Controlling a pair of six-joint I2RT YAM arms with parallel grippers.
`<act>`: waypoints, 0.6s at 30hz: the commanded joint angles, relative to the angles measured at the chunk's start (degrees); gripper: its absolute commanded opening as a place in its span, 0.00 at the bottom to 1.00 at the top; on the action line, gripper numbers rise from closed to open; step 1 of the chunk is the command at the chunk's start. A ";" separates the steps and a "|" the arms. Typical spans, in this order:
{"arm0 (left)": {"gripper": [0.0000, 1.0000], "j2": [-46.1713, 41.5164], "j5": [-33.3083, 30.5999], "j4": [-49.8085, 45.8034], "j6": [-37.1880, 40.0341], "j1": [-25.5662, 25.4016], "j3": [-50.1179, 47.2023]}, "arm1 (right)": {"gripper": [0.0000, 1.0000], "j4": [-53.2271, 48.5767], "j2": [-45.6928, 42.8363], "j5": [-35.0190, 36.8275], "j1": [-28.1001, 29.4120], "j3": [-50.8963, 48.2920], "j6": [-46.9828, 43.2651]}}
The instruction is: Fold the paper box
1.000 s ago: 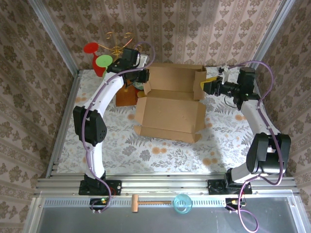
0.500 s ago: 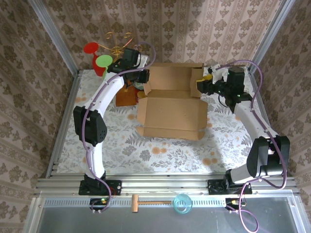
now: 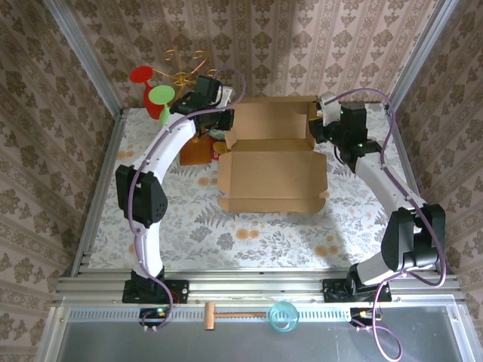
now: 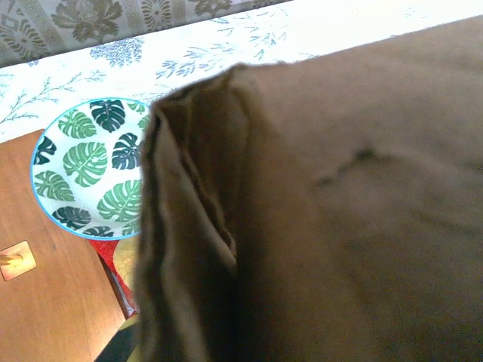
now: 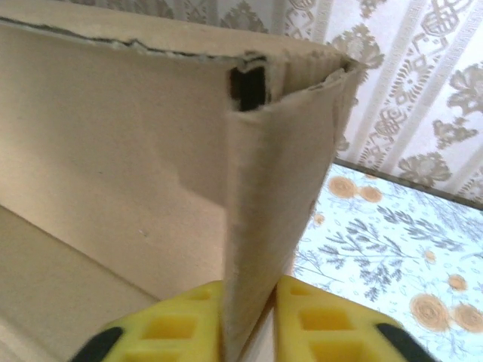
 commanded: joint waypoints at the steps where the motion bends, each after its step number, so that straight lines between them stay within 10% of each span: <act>1: 0.00 -1.80 3.84 0.12 0.03 -1.53 2.20 | 0.08 -1.61 0.45 5.65 3.72 2.38 0.93; 8: 0.00 -1.71 2.85 -0.29 -0.62 -2.25 2.56 | 0.00 -6.20 -0.05 23.51 8.26 3.68 4.51; 18: 0.00 -1.89 3.88 -0.95 -1.57 -3.03 3.17 | 0.00 -10.64 -0.13 23.71 8.36 5.74 7.80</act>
